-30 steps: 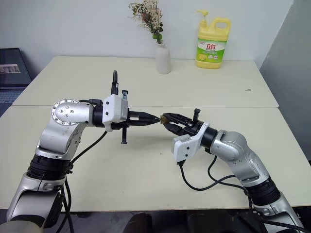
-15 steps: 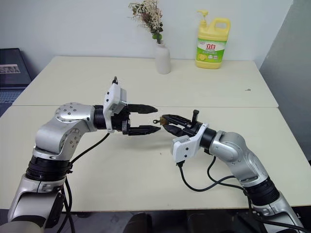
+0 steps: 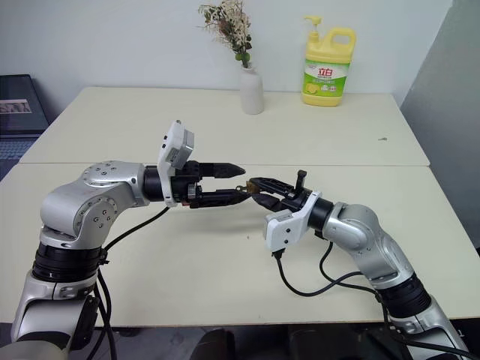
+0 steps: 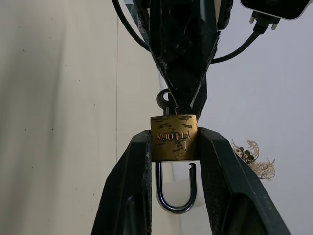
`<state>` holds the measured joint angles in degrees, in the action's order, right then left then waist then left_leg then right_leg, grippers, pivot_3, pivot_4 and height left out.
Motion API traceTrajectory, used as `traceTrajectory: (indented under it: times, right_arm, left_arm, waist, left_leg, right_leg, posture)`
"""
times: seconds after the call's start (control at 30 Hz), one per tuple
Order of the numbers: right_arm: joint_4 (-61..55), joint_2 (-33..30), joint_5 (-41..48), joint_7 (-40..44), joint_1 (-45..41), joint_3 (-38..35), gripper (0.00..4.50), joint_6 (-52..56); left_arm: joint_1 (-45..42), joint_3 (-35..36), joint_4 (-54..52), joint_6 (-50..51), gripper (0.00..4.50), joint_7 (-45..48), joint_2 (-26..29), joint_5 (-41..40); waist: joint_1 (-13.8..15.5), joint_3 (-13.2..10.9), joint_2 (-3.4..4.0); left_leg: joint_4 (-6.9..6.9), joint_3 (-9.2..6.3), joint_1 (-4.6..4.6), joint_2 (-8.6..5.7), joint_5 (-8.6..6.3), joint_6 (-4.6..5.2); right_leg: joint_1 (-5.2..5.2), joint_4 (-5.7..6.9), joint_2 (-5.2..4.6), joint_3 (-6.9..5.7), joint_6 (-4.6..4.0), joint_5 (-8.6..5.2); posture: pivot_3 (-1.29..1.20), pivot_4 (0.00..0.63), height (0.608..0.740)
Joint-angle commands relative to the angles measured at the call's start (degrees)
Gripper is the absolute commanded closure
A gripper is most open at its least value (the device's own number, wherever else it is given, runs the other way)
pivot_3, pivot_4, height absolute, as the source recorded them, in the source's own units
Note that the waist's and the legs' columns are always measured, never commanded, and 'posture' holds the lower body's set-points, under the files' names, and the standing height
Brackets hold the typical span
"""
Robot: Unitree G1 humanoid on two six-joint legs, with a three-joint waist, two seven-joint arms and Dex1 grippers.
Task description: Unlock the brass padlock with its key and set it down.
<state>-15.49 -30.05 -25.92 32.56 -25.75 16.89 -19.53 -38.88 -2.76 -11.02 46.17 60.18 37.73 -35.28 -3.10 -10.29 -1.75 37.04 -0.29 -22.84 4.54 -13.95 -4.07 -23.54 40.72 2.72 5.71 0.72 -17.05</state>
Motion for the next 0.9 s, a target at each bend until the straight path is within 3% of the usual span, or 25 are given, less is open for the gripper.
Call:
traceTrajectory:
  times: [0.03,0.07,0.17,0.47,0.9]
  right_arm:
    - [-1.7,0.2,0.5,-0.4,-1.1,-0.5,3.57,-1.2]
    - [-1.7,0.1,0.4,-0.5,-1.1,-0.5,3.57,-1.3]
    - [-1.6,0.1,0.3,-0.3,-1.4,-0.5,3.57,-1.5]
    - [-1.5,0.1,0.0,-0.3,-1.6,-0.2,3.57,-2.1]
    - [-0.8,-1.0,-0.2,1.9,0.3,-0.6,3.57,1.4]
  left_arm:
    - [-0.1,-0.5,-1.1,-0.7,1.00,-0.1,0.0,0.3]
    - [-0.1,-0.7,-0.9,-0.8,1.00,-0.2,-0.1,0.4]
    - [-0.5,-1.1,0.0,-1.1,1.59,-0.4,-0.7,0.6]
    - [-1.0,-1.5,1.3,-2.1,4.33,-0.5,-1.5,1.2]
    - [-0.7,-1.3,1.7,-2.9,4.36,-0.8,-1.9,1.3]
  waist:
    - [0.0,0.0,0.00]
    - [0.0,0.0,0.00]
    - [0.0,0.0,0.00]
    - [0.0,0.0,0.00]
    - [0.0,0.0,0.00]
  left_leg:
    - [0.00,0.00,0.00,0.00,0.00,0.00]
    - [0.00,0.00,0.00,0.00,0.00,0.00]
    - [0.00,0.00,0.00,0.00,0.00,0.00]
    - [0.01,0.00,0.00,-0.01,0.00,0.00]
    - [0.00,0.00,0.00,-0.01,0.00,0.00]
  right_leg:
    - [0.00,0.00,0.00,0.00,0.00,0.00]
    - [0.00,0.00,0.00,0.00,0.00,0.00]
    - [0.00,0.00,0.00,0.00,0.00,0.00]
    - [0.00,0.00,0.00,0.00,-0.01,0.00]
    - [0.00,0.01,0.00,0.00,-0.01,0.00]
  posture:
    - [0.00,0.150,0.740]
    - [0.00,0.150,0.740]
    - [0.00,0.150,0.740]
    - [0.00,0.150,0.740]
    - [0.00,0.150,0.740]
